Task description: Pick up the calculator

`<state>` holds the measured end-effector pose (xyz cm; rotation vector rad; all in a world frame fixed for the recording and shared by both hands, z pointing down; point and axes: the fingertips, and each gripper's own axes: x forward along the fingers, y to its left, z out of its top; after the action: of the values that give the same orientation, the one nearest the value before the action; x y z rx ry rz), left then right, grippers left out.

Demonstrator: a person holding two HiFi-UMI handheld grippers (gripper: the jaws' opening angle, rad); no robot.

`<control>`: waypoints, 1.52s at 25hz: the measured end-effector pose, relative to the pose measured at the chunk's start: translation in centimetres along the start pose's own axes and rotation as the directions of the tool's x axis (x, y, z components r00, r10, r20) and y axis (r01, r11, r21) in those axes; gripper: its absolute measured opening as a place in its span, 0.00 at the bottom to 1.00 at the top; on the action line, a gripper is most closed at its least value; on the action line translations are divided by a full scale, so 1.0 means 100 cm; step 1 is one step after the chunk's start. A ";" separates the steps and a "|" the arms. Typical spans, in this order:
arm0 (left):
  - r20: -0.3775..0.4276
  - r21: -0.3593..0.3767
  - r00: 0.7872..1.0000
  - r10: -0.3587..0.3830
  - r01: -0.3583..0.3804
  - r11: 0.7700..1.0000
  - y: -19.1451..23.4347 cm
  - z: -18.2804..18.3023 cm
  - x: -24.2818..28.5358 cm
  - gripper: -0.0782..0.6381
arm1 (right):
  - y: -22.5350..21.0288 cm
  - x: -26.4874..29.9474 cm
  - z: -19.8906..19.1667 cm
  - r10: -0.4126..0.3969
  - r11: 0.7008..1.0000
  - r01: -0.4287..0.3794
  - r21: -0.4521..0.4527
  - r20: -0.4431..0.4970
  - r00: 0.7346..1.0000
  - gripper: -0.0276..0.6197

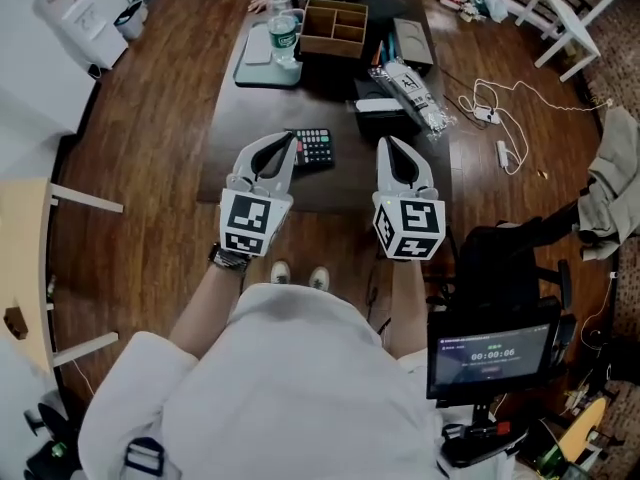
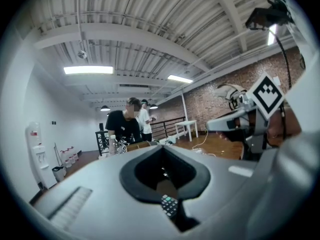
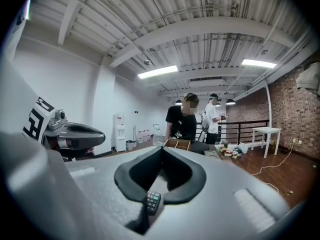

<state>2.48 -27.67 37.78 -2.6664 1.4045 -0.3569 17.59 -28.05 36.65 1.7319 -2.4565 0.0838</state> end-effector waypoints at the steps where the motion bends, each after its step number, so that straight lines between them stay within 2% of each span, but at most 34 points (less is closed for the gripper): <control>1: 0.007 0.014 1.000 -0.001 0.001 1.000 0.002 0.003 0.001 0.12 | 0.001 0.001 0.002 -0.005 1.000 0.005 -0.005 0.002 1.000 0.05; 4: 0.022 0.042 1.000 -0.008 0.007 0.999 0.006 0.007 0.003 0.12 | 0.002 0.005 0.004 -0.024 0.999 0.024 -0.028 0.002 1.000 0.05; 11: 0.017 0.009 1.000 -0.014 0.014 1.000 0.023 0.000 0.007 0.12 | 0.005 0.014 0.001 -0.046 0.999 0.046 -0.030 -0.016 0.999 0.05; 21: 0.010 0.004 1.000 -0.007 0.007 1.000 0.040 -0.005 0.008 0.12 | 0.017 0.024 0.008 -0.039 0.998 0.038 -0.054 -0.021 0.999 0.05; 25: 0.021 -0.007 0.999 -0.034 0.034 0.999 0.039 -0.006 0.010 0.12 | 0.019 0.024 0.009 -0.043 0.998 0.041 -0.055 -0.019 0.999 0.05; 28: 0.025 -0.001 0.998 -0.052 0.052 0.999 0.037 -0.007 0.009 0.16 | 0.022 0.024 0.008 -0.036 0.998 0.034 -0.048 -0.025 0.999 0.05; 32: 0.009 0.004 0.998 -0.055 0.055 0.998 0.042 -0.010 0.006 0.17 | 0.032 0.026 0.008 -0.024 0.998 0.022 -0.060 -0.041 0.999 0.05; 35: -0.013 -0.010 0.999 -0.048 0.048 0.999 0.049 -0.015 0.003 0.18 | 0.041 0.028 0.006 -0.020 0.997 0.015 -0.070 -0.060 0.998 0.13; 38: -0.057 -0.043 0.998 -0.015 0.012 0.999 0.062 -0.024 0.002 0.23 | 0.049 0.029 0.003 -0.015 0.998 0.010 -0.062 -0.079 0.997 0.14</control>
<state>-3.03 -31.32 38.90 -2.7217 1.4264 -0.4121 11.99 -29.15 36.89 1.6851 -2.3665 0.0728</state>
